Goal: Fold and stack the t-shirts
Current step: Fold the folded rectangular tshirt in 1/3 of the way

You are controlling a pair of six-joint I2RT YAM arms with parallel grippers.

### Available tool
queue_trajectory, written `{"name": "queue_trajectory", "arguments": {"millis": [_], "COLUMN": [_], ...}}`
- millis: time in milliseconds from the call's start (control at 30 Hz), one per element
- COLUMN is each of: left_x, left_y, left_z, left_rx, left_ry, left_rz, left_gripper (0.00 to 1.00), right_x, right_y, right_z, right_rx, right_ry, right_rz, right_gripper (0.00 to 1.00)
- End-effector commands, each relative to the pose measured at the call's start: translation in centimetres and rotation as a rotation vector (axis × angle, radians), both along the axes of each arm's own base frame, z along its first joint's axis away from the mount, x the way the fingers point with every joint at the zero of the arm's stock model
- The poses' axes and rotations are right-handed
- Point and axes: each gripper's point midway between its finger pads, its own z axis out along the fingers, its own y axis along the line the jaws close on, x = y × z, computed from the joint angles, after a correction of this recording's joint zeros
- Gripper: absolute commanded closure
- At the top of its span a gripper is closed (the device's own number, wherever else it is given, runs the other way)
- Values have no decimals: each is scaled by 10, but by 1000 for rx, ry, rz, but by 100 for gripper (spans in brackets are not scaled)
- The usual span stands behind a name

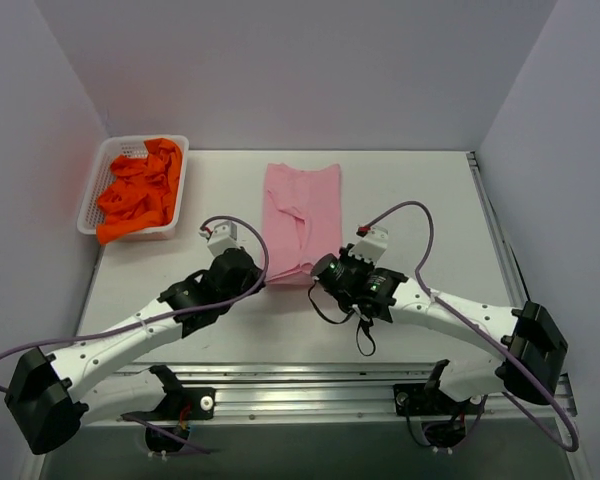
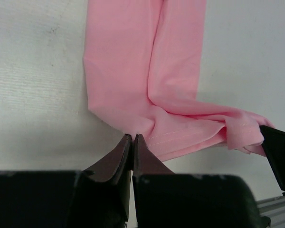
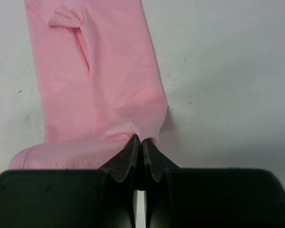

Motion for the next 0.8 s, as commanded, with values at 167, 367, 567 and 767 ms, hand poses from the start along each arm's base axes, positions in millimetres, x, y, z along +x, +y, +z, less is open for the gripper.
{"name": "queue_trajectory", "arguments": {"millis": [167,367,567,767], "left_x": [63,106,165,266], "left_y": [-10,-9,-7,-17], "left_z": [17,5,-21,-47], "left_rx": [-15,-26,-19,-93], "left_ry": [-44,-8,45,109], "left_rz": [-1,18,35,-41], "left_gripper": [98,98,98,29], "right_x": [57,95,160,251], "right_y": [-5,0,1,-9], "right_z": [6,-14,-40,-31], "right_rx": [-78,-94,-109,-144], "right_ry": [-2,52,107,111], "right_rz": [2,5,-18,-105], "right_gripper": [100,100,100,0]}}
